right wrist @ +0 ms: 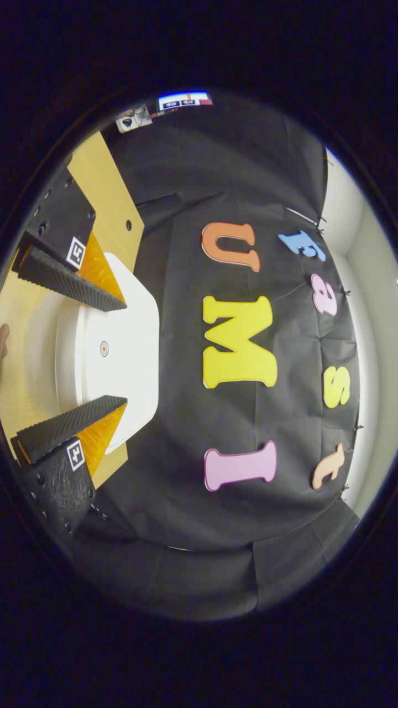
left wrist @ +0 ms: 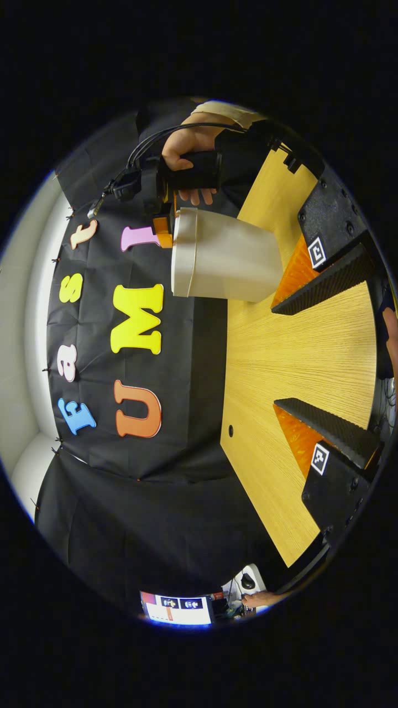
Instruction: Press the lid of the desktop garbage bin to open it, pick up the crumpled paper on the desktop and throw it into the bin, then pick up the pop can on the desktop and drop it into the bin, and finally close the garbage bin lid.
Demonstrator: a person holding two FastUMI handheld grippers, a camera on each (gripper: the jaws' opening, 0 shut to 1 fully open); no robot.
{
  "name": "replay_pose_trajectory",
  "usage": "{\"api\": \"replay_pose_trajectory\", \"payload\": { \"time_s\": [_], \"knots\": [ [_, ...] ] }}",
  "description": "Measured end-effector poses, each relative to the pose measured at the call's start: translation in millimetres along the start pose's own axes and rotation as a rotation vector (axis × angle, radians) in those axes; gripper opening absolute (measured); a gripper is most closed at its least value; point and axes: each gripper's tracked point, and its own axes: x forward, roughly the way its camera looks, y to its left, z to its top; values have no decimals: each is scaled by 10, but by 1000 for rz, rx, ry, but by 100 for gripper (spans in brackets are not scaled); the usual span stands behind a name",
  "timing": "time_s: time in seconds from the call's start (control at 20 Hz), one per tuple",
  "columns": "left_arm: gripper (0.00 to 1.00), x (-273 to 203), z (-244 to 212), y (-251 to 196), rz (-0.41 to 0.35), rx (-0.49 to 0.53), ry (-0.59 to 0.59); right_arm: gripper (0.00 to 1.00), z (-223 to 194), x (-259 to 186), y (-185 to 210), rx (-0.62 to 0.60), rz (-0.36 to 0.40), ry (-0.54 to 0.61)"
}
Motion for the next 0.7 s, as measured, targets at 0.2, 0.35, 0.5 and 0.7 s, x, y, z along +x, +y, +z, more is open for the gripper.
{"api": "replay_pose_trajectory", "payload": {
  "time_s": [0.2, 0.35, 0.5, 0.7],
  "knots": [
    [98, 135, 130, -62, 34, 9, -21, 97, -23, -18, -5, -18, -8, -47],
    [98, 237, 145, -177, 46, -18, -22, 96, -27, -91, 0, 2, 37, -72],
    [98, 299, 77, -315, 47, -64, 8, 97, -56, -52, -26, 38, 40, -65],
    [98, 262, 90, -401, 77, -52, 14, 95, -10, -142, -8, 42, 24, -143]
  ]
}}
